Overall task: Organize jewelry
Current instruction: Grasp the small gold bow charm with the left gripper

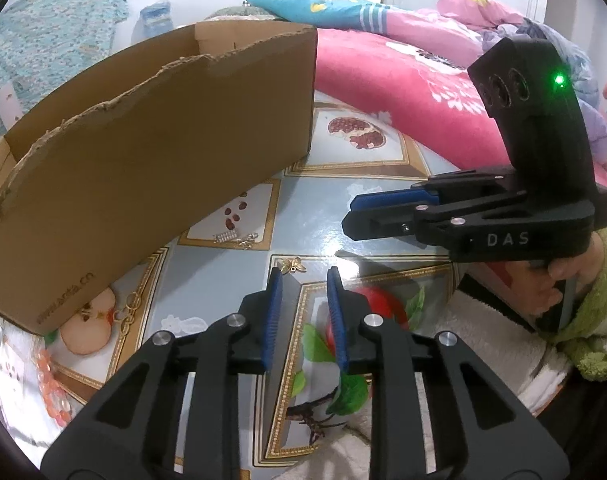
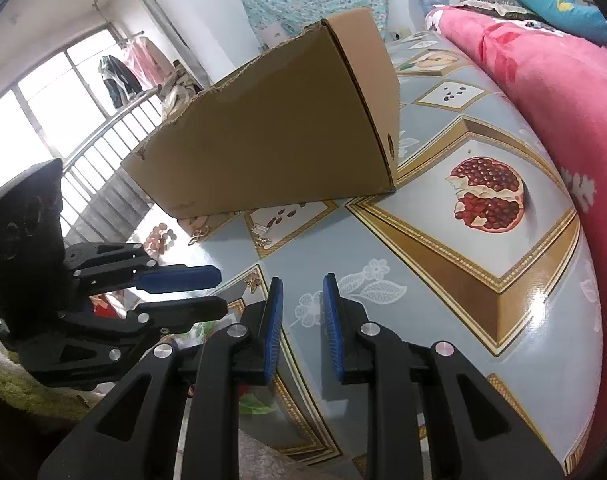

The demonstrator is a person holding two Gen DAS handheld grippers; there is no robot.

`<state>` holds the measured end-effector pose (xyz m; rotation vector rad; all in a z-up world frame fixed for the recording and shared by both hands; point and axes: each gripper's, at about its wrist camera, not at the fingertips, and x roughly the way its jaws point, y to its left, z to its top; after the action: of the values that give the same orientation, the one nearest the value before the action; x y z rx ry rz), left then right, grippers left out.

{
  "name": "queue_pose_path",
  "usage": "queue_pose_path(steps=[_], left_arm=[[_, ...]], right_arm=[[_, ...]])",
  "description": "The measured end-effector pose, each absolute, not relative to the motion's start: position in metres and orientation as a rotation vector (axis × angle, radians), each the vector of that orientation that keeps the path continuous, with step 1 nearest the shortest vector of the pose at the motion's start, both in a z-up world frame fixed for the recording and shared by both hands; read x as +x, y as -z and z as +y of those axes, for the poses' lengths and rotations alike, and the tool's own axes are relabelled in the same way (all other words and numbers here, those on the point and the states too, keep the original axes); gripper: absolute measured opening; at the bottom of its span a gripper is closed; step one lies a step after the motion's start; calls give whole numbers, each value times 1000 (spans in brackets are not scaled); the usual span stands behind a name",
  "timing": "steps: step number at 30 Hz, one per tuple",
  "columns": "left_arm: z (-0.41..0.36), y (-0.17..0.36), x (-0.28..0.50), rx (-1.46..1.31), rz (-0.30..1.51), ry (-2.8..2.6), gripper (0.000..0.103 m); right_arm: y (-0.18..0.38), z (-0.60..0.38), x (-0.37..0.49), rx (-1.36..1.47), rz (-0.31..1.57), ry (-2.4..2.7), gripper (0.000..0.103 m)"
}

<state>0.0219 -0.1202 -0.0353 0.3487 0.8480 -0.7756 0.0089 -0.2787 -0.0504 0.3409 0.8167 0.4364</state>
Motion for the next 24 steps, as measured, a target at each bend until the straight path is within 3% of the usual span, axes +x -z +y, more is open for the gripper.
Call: queue_pose_path(steps=[12, 17, 24], left_arm=[[-134, 43, 37, 425, 878, 797, 21], [-138, 44, 43, 444, 889, 809, 14], [-143, 45, 40, 481, 860, 788, 12]], right_arm=[[54, -284, 8, 359, 795, -472, 21], [56, -289, 7, 384, 784, -489, 21], [58, -289, 7, 388, 774, -501, 21]])
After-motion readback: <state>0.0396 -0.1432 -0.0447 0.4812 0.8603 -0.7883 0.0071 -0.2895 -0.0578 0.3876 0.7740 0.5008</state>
